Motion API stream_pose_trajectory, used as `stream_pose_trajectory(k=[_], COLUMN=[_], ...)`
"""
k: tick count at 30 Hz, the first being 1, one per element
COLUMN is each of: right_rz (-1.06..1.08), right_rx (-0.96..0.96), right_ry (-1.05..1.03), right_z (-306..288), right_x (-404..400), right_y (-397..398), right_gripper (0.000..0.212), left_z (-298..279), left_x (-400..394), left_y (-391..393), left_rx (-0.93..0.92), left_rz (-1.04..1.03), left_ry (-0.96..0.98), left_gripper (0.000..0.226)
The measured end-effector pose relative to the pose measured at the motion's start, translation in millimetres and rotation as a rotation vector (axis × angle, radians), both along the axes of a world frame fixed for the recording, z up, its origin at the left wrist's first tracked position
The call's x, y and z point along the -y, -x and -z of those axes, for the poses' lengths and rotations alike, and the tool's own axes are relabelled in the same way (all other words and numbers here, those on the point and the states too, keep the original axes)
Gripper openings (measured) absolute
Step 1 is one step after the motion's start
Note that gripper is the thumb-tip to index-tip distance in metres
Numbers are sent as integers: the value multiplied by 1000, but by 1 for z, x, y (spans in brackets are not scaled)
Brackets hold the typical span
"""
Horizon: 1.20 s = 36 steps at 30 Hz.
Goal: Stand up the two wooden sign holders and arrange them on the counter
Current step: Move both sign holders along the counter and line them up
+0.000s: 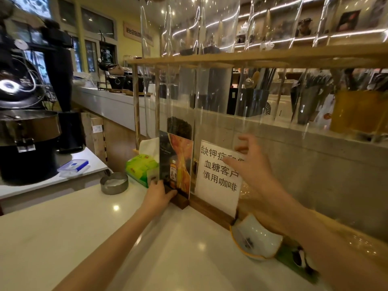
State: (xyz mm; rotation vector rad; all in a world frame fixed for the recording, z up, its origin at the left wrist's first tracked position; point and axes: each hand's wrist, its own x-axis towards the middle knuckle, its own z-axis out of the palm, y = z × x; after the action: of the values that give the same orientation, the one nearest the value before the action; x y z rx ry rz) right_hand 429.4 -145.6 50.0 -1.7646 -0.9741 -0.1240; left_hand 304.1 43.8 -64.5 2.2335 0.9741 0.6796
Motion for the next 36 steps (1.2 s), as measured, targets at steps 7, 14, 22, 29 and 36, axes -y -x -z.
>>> stream_pose_trajectory(k=[7,14,22,29,36], right_rz=[-177,-298,-279,-214,-145], right_rx=[492,504,403,333,282], right_ry=[318,539,444,434,408], right_z=[-56,-49,-45,-44,-44], right_x=[-66,-109,-108,-110,-112], right_y=[4,5,1,0,1], right_gripper=[39,15,10,13,17], left_z=[8,13,12,14,11], left_x=[4,1,2,0,-3], left_y=[2,0,-9,-21,-27], left_rx=[123,203,224,203,155], left_rz=[-17,-52,-52,-51,-38], left_ry=[63,100,109,40,40], left_gripper=[14,14,15,18,25])
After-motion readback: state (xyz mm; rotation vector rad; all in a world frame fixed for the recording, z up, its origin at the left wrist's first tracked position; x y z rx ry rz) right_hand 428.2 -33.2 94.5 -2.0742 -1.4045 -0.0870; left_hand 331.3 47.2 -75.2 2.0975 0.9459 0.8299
